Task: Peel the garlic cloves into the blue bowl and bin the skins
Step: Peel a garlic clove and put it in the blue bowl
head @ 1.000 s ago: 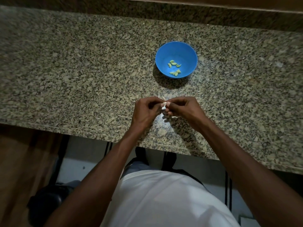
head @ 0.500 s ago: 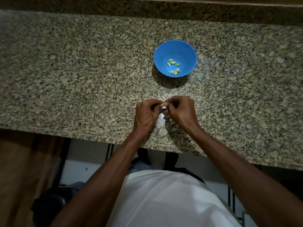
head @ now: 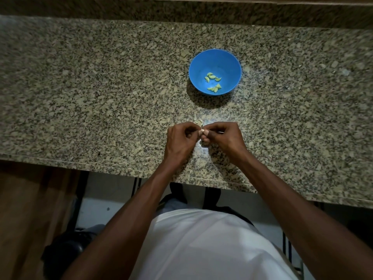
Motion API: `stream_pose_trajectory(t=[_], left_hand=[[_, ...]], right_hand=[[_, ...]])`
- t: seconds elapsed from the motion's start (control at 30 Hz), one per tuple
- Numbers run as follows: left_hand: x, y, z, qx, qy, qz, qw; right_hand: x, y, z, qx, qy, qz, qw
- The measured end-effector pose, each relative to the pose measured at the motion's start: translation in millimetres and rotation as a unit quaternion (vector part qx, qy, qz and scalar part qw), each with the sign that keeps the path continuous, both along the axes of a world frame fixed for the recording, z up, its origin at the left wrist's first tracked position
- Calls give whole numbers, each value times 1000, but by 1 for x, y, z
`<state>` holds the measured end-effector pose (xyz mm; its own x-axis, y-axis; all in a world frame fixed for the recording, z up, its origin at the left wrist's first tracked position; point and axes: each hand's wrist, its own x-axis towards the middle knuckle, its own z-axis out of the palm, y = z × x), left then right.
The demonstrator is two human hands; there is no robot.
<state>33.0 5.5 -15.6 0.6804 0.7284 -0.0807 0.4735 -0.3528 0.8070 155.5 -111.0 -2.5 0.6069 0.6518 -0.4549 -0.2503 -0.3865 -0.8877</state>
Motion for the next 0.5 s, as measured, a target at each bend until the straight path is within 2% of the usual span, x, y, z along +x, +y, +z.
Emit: stream_pose_trajectory(t=[0.23, 0.5], left_hand=[[5, 0, -1, 22, 23, -25, 999], [5, 1, -10, 89, 66, -156, 981]], right_hand=[[0, 2, -3, 6, 13, -14, 1000], [3, -3, -7, 3, 70, -9, 998]])
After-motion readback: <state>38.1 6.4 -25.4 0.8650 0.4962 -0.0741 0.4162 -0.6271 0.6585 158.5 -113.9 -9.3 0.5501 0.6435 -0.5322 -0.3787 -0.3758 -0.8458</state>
